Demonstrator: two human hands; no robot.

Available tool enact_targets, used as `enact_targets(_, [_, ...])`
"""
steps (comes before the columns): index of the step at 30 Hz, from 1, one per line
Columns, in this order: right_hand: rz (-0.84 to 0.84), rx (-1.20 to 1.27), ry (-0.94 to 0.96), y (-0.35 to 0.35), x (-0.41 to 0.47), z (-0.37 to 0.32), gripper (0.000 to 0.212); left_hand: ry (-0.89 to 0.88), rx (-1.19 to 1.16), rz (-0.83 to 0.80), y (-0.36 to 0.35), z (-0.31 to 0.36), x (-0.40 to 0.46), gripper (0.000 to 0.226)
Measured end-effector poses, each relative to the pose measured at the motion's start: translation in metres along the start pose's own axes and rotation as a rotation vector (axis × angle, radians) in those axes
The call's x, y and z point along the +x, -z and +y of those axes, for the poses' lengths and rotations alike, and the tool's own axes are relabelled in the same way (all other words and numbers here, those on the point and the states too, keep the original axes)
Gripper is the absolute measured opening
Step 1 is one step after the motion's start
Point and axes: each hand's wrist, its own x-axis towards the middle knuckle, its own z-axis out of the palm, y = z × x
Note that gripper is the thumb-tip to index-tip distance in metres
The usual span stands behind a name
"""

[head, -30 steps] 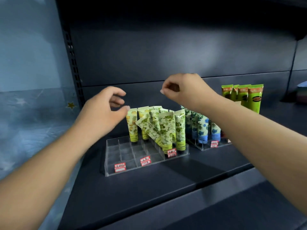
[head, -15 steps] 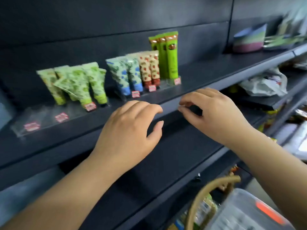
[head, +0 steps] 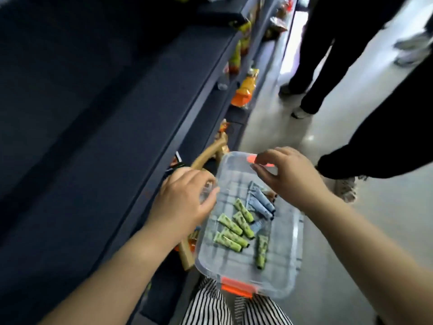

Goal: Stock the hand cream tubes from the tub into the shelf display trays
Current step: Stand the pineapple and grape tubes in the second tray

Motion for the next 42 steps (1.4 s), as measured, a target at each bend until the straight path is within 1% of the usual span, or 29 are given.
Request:
enact_targets(2, [-0.073,0.006,-0.174,-0.026,-0.022,0.023,0.018,0.035,-0.050,-0.152,-0.037,-0.010,-0.004,0.033])
enact_targets(4, [-0.155,0.027,-0.363,-0.053,-0.042,0.042,0.016,0.107,-0.102,-0.307,-0.071,-0.019,-0.010,0.035])
enact_targets(7, [-0.253,0.046,-0.636,-0.099,-0.072,0.064,0.019,0.209,-0.164,-0.440,-0.116,-0.031,-0.027,0.043])
enact_targets(9, [-0.326,0.064,-0.809,-0.133,-0.092,0.079,0.021,0.267,-0.199,-0.524,-0.146,-0.039,-0.042,0.035])
enact_targets(11, [-0.399,0.101,-0.964,-0.166,-0.112,0.091,0.023,0.310,-0.228,-0.585,-0.172,-0.043,-0.056,0.019])
enact_targets(12, [-0.431,0.130,-1.045,-0.184,-0.123,0.097,0.024,0.330,-0.240,-0.614,-0.183,-0.044,-0.062,0.017])
enact_targets(15, [-0.474,0.244,-1.277,-0.234,-0.145,0.112,0.027,0.373,-0.263,-0.691,-0.212,-0.047,-0.079,0.022])
enact_targets(17, [-0.448,0.314,-1.435,-0.262,-0.156,0.120,0.032,0.410,-0.260,-0.739,-0.226,-0.049,-0.089,0.025])
enact_targets(19, [-0.416,0.341,-1.549,-0.285,-0.163,0.128,0.037,0.457,-0.255,-0.760,-0.238,-0.051,-0.096,0.026])
enact_targets(22, [-0.448,0.311,-1.617,-0.308,-0.173,0.135,0.039,0.471,-0.215,-0.767,-0.247,-0.051,-0.101,0.027])
enact_targets(26, [-0.484,0.261,-1.624,-0.326,-0.179,0.135,0.036,0.506,-0.222,-0.722,-0.249,-0.052,-0.100,0.023])
enact_targets(29, [-0.442,0.255,-1.602,-0.338,-0.178,0.129,0.031,0.553,-0.242,-0.788,-0.256,-0.053,-0.101,0.022])
enact_targets(30, [-0.414,0.273,-1.614,-0.342,-0.178,0.127,0.029,0.608,-0.264,-0.814,-0.262,-0.054,-0.100,0.022])
enact_targets(33, [-0.353,0.333,-1.649,-0.346,-0.180,0.127,0.031,0.909,-0.364,-0.831,-0.284,-0.055,-0.092,0.023])
enact_targets(34, [-0.352,0.346,-1.665,-0.343,-0.179,0.128,0.034,0.972,-0.369,-0.827,-0.291,-0.056,-0.091,0.025])
enact_targets(36, [-0.338,0.392,-1.697,-0.338,-0.183,0.133,0.034,0.984,-0.324,-0.842,-0.306,-0.061,-0.088,0.025])
enact_targets(38, [-0.304,0.492,-1.685,-0.331,-0.184,0.135,0.031,0.962,-0.261,-0.886,-0.319,-0.067,-0.086,0.026])
enact_targets(39, [-0.277,0.551,-1.668,-0.328,-0.184,0.136,0.032,0.984,-0.255,-0.907,-0.326,-0.069,-0.087,0.026])
enact_targets(40, [-0.246,0.599,-1.658,-0.325,-0.183,0.136,0.034,1.031,-0.269,-0.915,-0.334,-0.072,-0.088,0.028])
enact_targets(41, [-0.206,0.643,-1.661,-0.322,-0.182,0.137,0.036,1.116,-0.312,-0.900,-0.343,-0.076,-0.089,0.030])
enact_targets(42, [-0.167,0.696,-1.664,-0.319,-0.179,0.137,0.035,1.246,-0.384,-0.850,-0.352,-0.078,-0.090,0.033])
